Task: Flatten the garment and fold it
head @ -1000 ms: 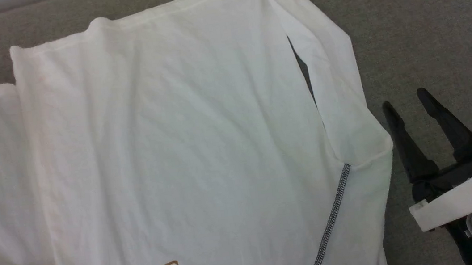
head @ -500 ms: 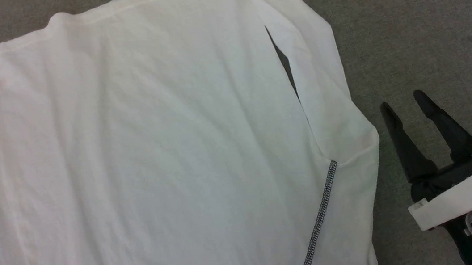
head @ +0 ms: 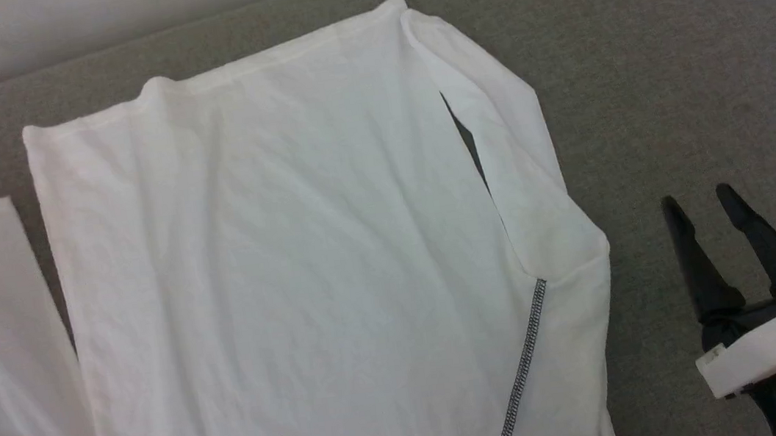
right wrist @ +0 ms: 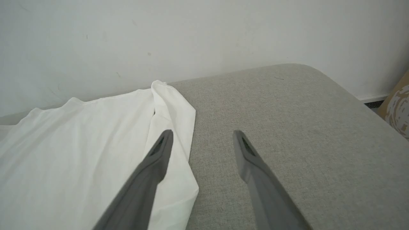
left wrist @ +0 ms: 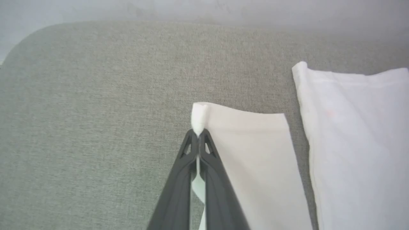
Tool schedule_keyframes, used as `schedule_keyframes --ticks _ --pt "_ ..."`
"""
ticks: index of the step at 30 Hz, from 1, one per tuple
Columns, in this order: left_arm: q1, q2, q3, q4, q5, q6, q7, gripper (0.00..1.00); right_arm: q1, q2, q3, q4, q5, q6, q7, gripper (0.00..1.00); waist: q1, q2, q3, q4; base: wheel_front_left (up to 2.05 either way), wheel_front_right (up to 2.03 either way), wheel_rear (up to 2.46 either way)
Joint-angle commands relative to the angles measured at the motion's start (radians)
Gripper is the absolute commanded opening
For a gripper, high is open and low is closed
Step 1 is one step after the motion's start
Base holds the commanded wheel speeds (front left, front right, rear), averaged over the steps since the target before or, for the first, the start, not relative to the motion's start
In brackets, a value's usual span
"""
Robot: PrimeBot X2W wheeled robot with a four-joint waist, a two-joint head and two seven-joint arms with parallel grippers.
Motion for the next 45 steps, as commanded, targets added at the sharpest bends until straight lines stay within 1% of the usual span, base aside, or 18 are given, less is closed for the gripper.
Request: schedule_keyframes --ticks 1,6,9,11,15,18,22,24,26,30,33,34,39,44,45 --pt "0.022 0.019 0.016 -0.018 0.008 0.018 -0.031 0.0 0.023 0.013 -0.016 -0.001 -0.01 -0.001 0.007 1.0 0.0 -0.0001 -0.118 0.045 0.0 0.0 0.0" --pt "0.059 0.048 0.031 -0.103 0.036 0.05 -0.092 0.0 0.083 0.037 -0.061 -0.019 -0.028 -0.001 0.03 1.0 0.0 -0.0001 -0.19 0.09 0.0 0.0 0.0" --pt "0.065 0.065 0.017 -0.151 0.063 0.054 -0.101 0.0 0.108 0.045 -0.076 -0.029 -0.04 -0.001 0.048 1.0 0.0 -0.0001 -0.227 0.108 0.0 0.0 0.0" --pt "0.062 0.065 0.01 -0.185 0.077 0.056 -0.11 0.0 0.121 0.049 -0.085 -0.036 -0.046 -0.001 0.059 1.0 0.0 -0.0001 -0.254 0.118 0.0 0.0 0.0" --pt "0.064 0.068 0.001 -0.23 0.1 0.073 -0.124 0.0 0.146 0.054 -0.095 -0.056 -0.055 -0.001 0.075 1.0 0.0 -0.0001 -0.305 0.131 0.0 0.0 0.0" --pt "0.06 0.069 -0.008 -0.274 0.113 0.071 -0.132 0.0 0.168 0.057 -0.106 -0.067 -0.059 -0.001 0.089 1.0 0.0 -0.0001 -0.339 0.141 0.0 0.0 0.0" --pt "0.044 0.039 -0.053 -0.368 0.141 0.065 -0.126 0.0 0.195 0.059 -0.12 -0.081 -0.063 -0.001 0.103 1.0 0.0 -0.0001 -0.369 0.152 0.0 0.0 0.0" --pt "0.039 0.004 -0.096 -0.422 0.157 0.06 -0.11 0.0 0.206 0.059 -0.124 -0.085 -0.059 -0.001 0.108 1.0 0.0 -0.0001 -0.383 0.154 0.0 0.0 0.0" --pt "0.031 -0.043 -0.15 -0.478 0.177 0.061 -0.086 0.0 0.212 0.059 -0.127 -0.09 -0.053 -0.001 0.112 1.0 0.0 -0.0001 -0.388 0.154 0.0 0.0 0.0" --pt "0.02 -0.17 -0.266 -0.555 0.196 0.055 -0.041 0.0 0.214 0.059 -0.126 -0.097 -0.047 -0.001 0.115 1.0 0.0 -0.0001 -0.384 0.149 0.0 0.0 0.0" --pt "0.022 -0.267 -0.349 -0.574 0.207 0.043 -0.03 0.0 0.206 0.059 -0.123 -0.099 -0.041 -0.001 0.114 1.0 0.0 -0.0001 -0.366 0.136 0.0 0.0 0.0" --pt "0.022 -0.267 -0.349 -0.574 0.207 0.043 -0.03 0.0 0.206 0.059 -0.123 -0.099 -0.041 -0.001 0.114 1.0 0.0 -0.0001 -0.366 0.136 0.0 0.0 0.0" --pt "0.053 -0.436 -0.496 -0.533 0.219 0.006 -0.037 0.0 0.19 0.059 -0.12 -0.093 -0.039 -0.001 0.115 1.0 0.0 -0.0001 -0.332 0.104 0.0 0.0 0.0" --pt "0.116 -0.581 -0.645 -0.412 0.232 -0.043 -0.053 0.0 0.179 0.059 -0.123 -0.084 -0.037 -0.001 0.115 1.0 0.0 -0.0001 -0.302 0.079 0.0 0.0 0.0" --pt "0.129 -0.603 -0.671 -0.384 0.236 -0.053 -0.056 0.0 0.176 0.059 -0.122 -0.081 -0.037 -0.001 0.116 1.0 0.0 -0.0001 -0.298 0.075 0.0 0.0 0.0"
